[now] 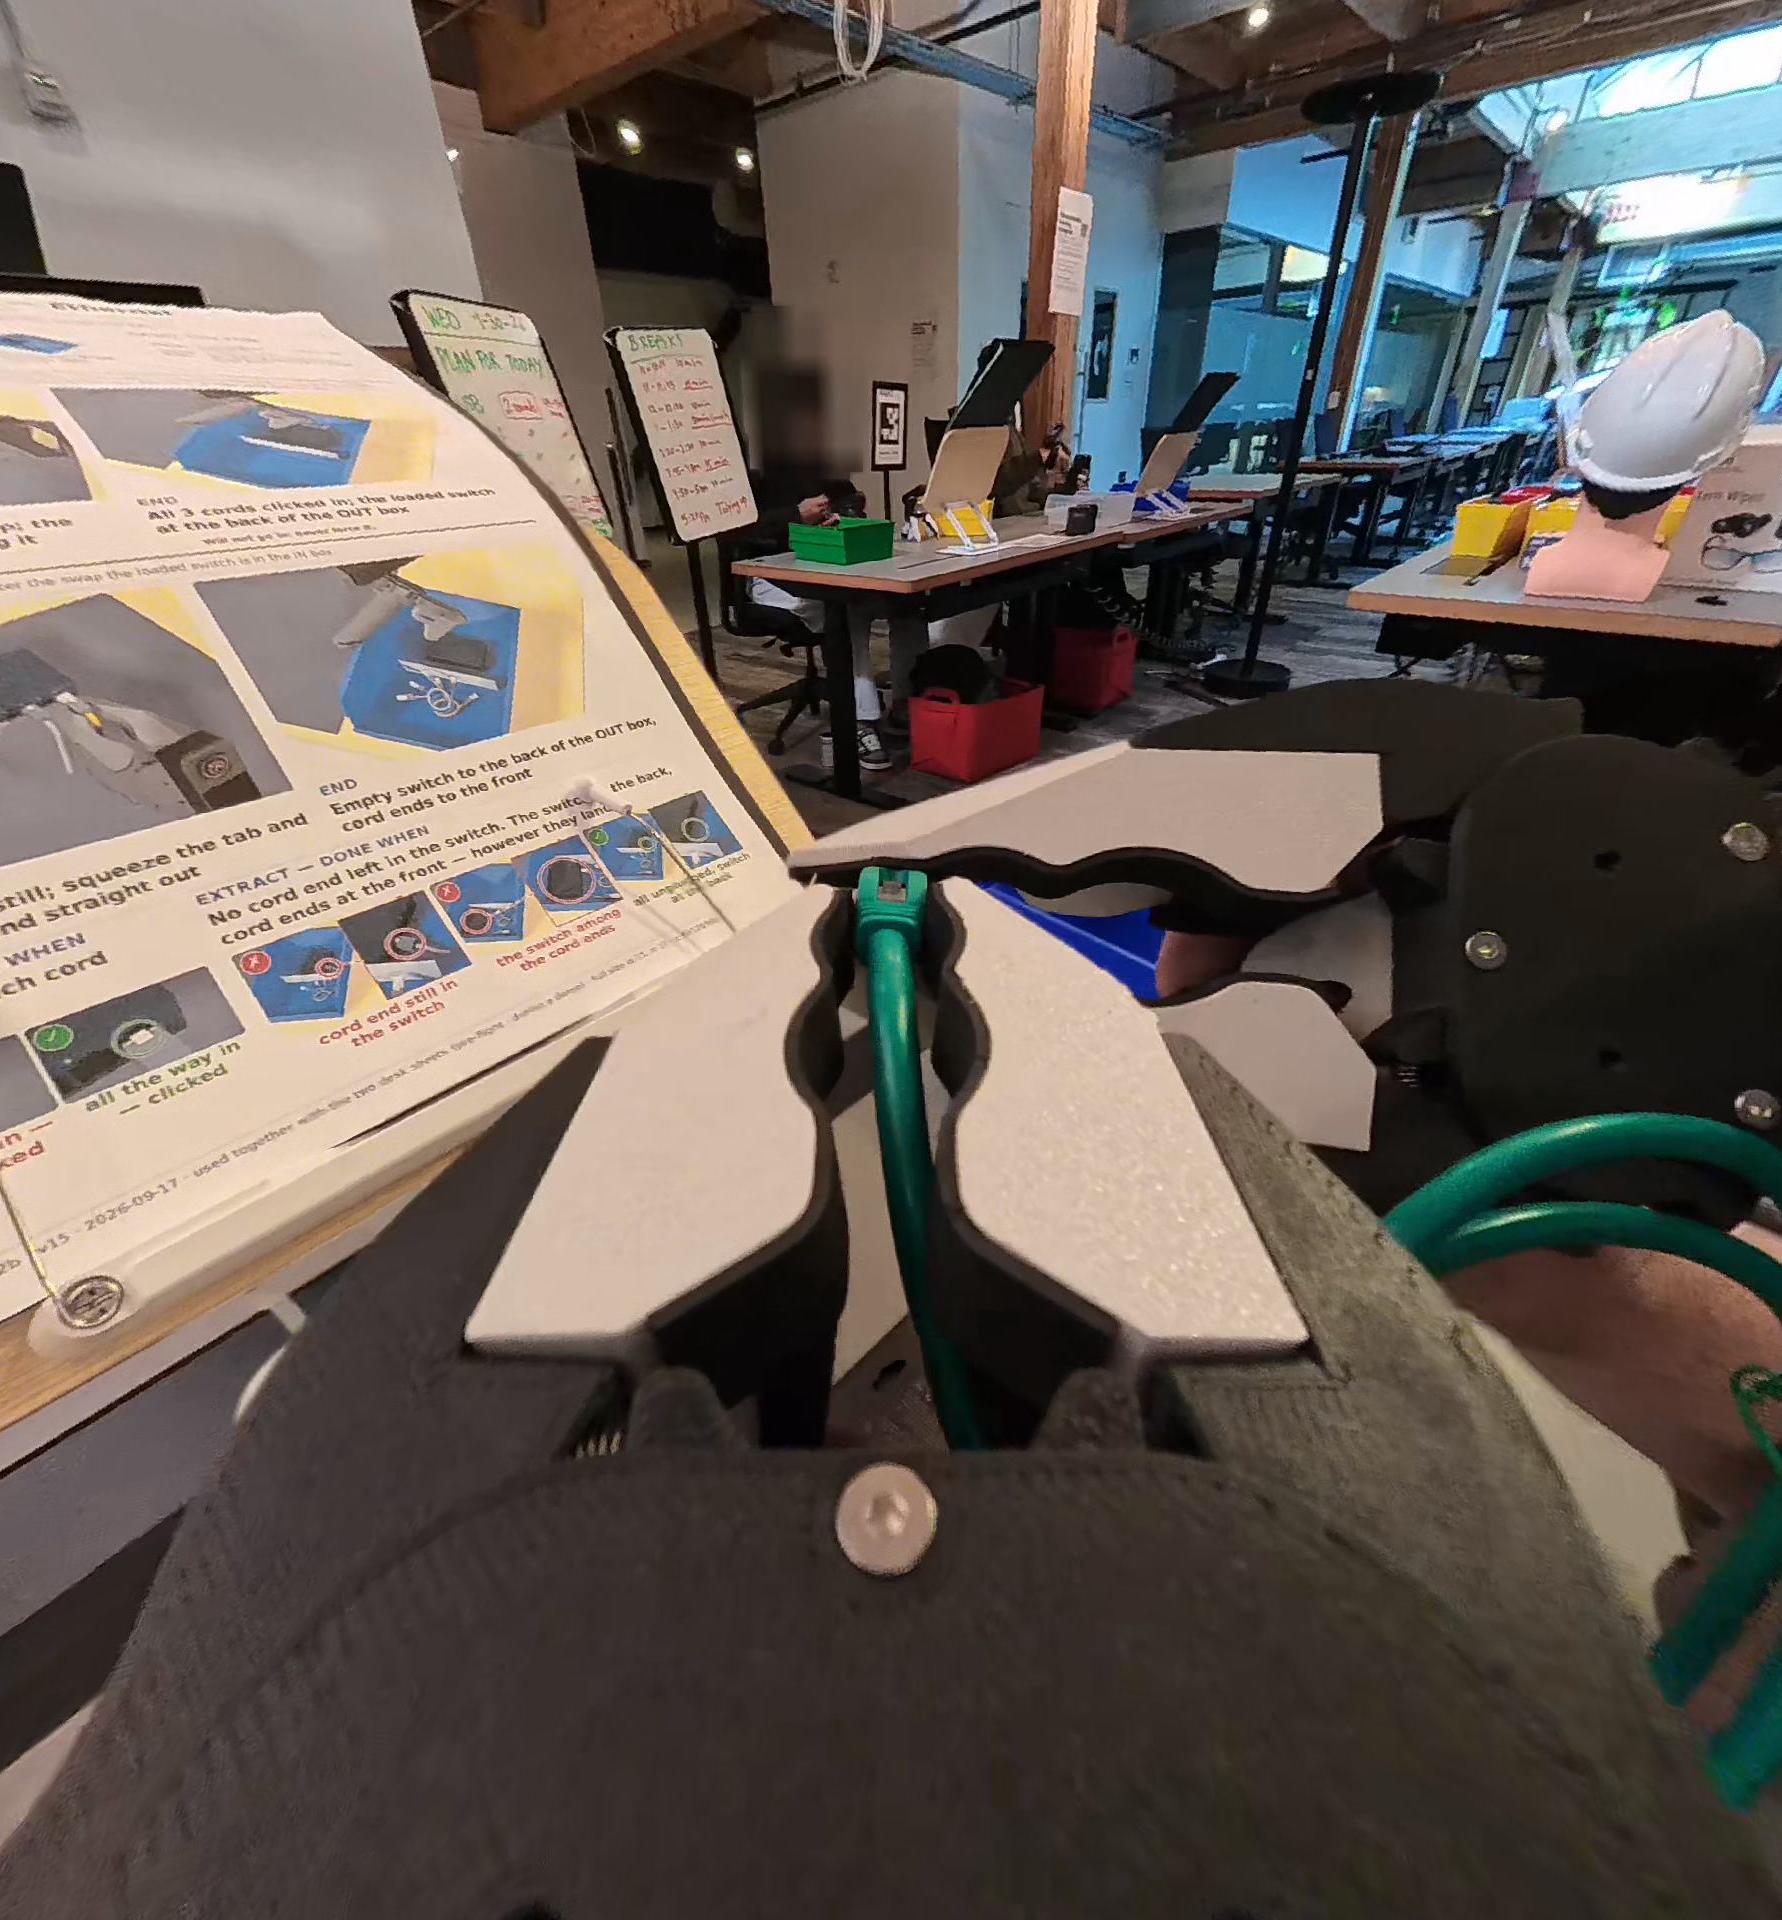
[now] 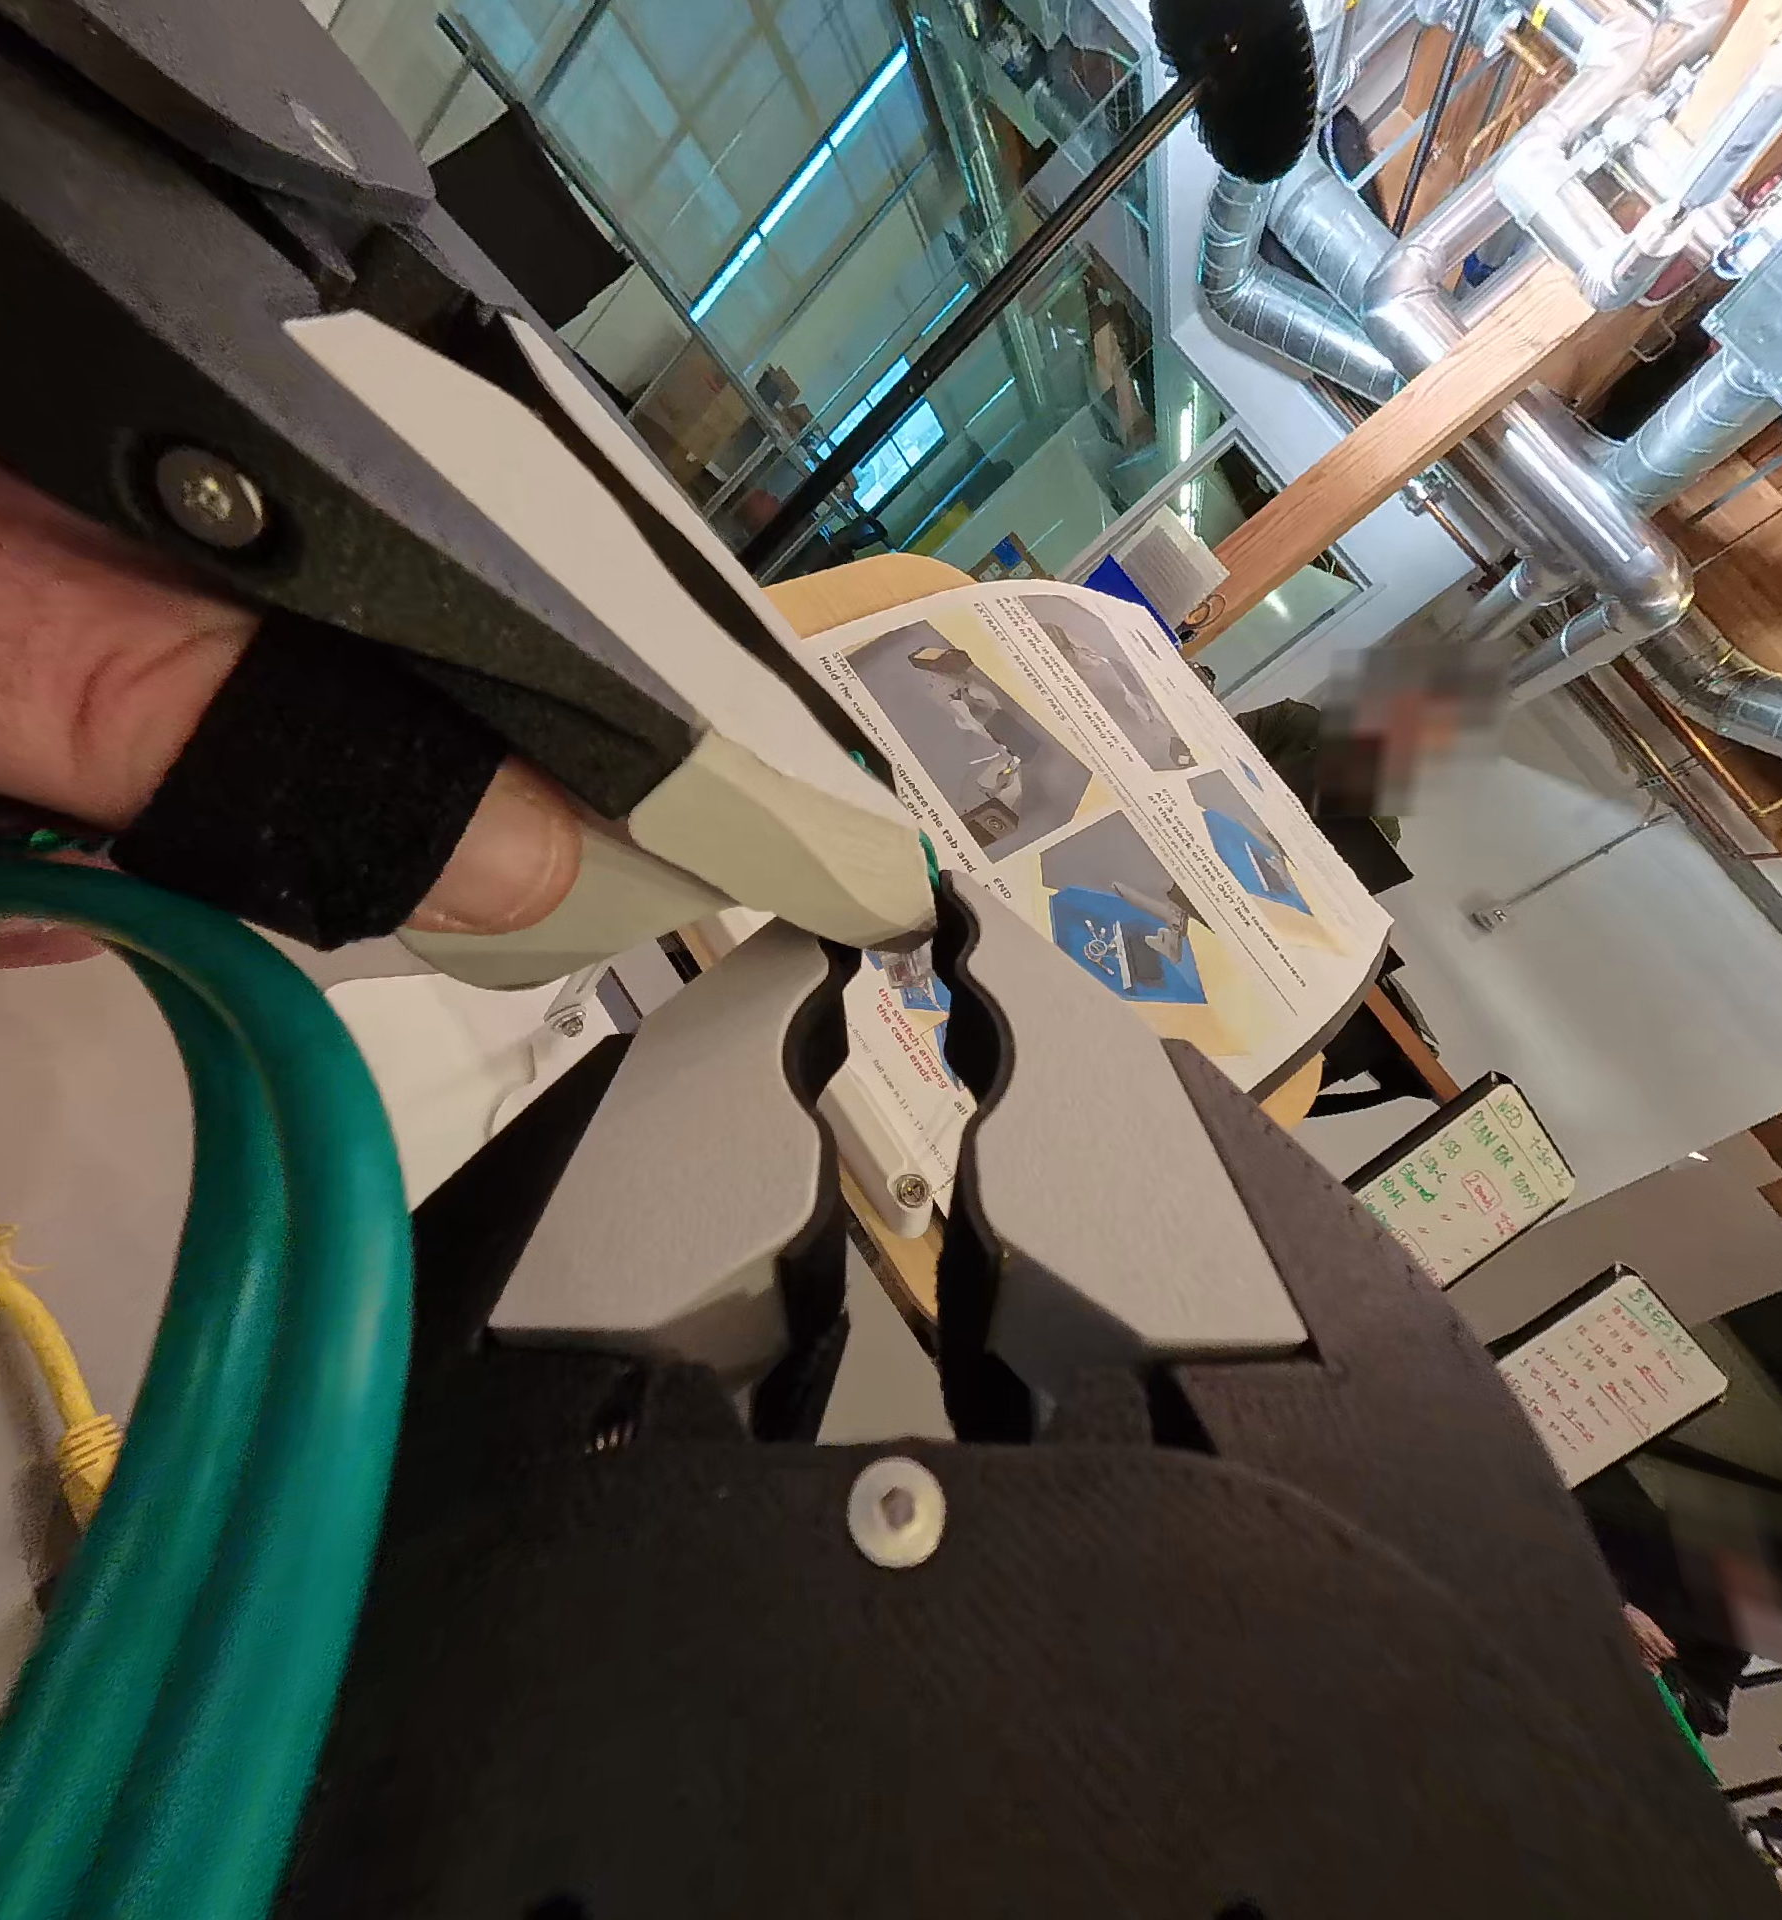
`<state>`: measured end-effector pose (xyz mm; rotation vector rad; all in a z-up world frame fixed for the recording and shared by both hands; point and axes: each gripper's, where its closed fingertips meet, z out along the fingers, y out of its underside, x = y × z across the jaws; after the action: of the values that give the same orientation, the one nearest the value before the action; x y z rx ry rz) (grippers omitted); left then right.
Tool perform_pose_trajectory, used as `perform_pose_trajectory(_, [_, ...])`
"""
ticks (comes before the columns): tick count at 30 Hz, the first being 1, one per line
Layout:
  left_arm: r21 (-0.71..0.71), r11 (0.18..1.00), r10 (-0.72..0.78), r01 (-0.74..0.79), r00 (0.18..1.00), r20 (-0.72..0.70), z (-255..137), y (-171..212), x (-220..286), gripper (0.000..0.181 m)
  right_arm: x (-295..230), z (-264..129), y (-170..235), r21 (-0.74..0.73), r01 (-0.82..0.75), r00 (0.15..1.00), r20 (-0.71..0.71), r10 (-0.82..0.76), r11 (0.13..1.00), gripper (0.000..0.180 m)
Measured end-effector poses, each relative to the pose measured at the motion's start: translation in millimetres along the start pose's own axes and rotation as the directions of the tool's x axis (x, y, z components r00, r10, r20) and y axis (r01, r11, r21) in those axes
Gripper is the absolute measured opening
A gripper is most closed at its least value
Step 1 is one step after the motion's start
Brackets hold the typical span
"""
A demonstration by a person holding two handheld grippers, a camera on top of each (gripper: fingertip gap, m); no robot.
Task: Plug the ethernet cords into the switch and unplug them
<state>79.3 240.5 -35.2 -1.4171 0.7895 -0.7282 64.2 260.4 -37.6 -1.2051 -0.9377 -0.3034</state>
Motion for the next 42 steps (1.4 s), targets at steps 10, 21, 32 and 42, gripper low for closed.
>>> perform_pose_trajectory(10, [0.003,1.000,0.008,-0.008,0.999,0.037,0.6,1.2,-7.1,0.013,-4.2,3.5,4.4,-0.006,-0.001,0.999,0.036,0.001,1.000,0.018])
perform_pose_trajectory(21, [-0.021,0.986,0.166,-0.165,0.957,0.237,-10.9,-1.6,-49.0,0.013,4.8,6.3,31.4,-0.088,0.021,0.999,0.039,-0.018,0.996,0.018])
perform_pose_trajectory(32, [-0.006,0.880,0.431,-0.474,0.793,0.430,-21.1,-8.4,-64.8,0.013,15.3,5.2,45.4,-0.119,-0.012,1.000,0.011,0.014,0.993,0.014])
perform_pose_trajectory(42, [0.078,0.689,0.556,-0.720,0.595,0.580,-53.5,-49.6,-43.1,0.013,10.5,5.4,43.0,-0.096,0.005,1.000,0.024,-0.003,0.995,0.009])
